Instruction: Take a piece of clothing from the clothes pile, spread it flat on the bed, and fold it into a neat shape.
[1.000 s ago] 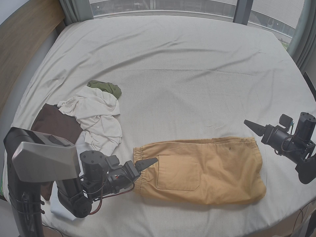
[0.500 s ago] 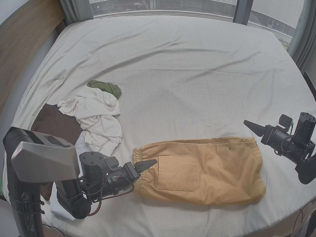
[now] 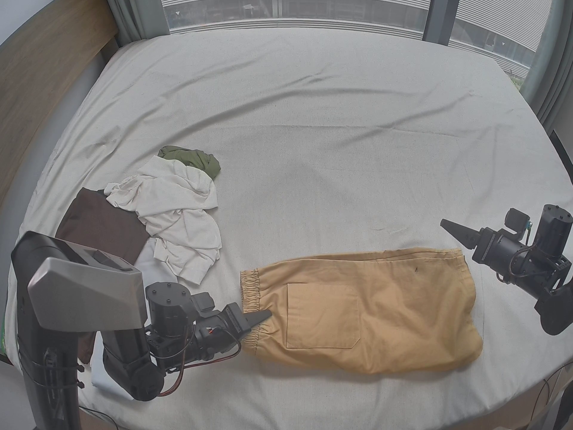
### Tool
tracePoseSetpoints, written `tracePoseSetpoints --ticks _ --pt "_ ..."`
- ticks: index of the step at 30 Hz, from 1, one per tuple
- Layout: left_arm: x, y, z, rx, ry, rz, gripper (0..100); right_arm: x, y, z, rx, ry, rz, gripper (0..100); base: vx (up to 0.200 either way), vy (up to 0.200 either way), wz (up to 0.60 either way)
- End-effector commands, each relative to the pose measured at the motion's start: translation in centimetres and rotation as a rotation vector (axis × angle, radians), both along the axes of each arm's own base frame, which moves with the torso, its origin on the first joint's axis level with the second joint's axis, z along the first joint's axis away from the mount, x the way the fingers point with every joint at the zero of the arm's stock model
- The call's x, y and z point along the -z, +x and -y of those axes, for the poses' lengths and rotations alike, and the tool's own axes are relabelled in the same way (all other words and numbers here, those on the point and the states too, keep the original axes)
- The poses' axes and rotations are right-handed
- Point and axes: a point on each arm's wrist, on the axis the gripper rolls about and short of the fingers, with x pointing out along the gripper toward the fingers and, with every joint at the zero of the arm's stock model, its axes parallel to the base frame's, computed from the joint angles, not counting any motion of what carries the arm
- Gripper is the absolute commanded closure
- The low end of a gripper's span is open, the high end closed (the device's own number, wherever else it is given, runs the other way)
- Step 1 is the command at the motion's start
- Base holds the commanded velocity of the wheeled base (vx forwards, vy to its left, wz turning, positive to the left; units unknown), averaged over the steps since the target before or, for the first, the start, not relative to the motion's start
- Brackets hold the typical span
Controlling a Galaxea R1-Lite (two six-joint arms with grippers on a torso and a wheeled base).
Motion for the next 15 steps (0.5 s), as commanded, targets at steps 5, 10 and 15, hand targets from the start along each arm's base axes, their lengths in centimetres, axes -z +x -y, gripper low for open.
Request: tracePoseSetpoints --ticks 5,10,15 --pt "-0.7 -2.0 -1.9 0.010 0.094 0.032 100 0.2 -0.1 -0.3 -0.011 -0.001 -0.008 0 0.000 0.000 0.00" --pt "-1.2 -2.1 -3.5 -0.032 0.116 0.040 100 0.2 -0.2 -0.3 -0.014 -0.001 -0.010 0 0.000 0.000 0.00" --pt "-1.1 -2.5 -4.7 -0.054 0.151 0.036 100 0.3 -0.3 -0.5 -0.021 -0.001 -0.016 0 0.000 0.000 0.00"
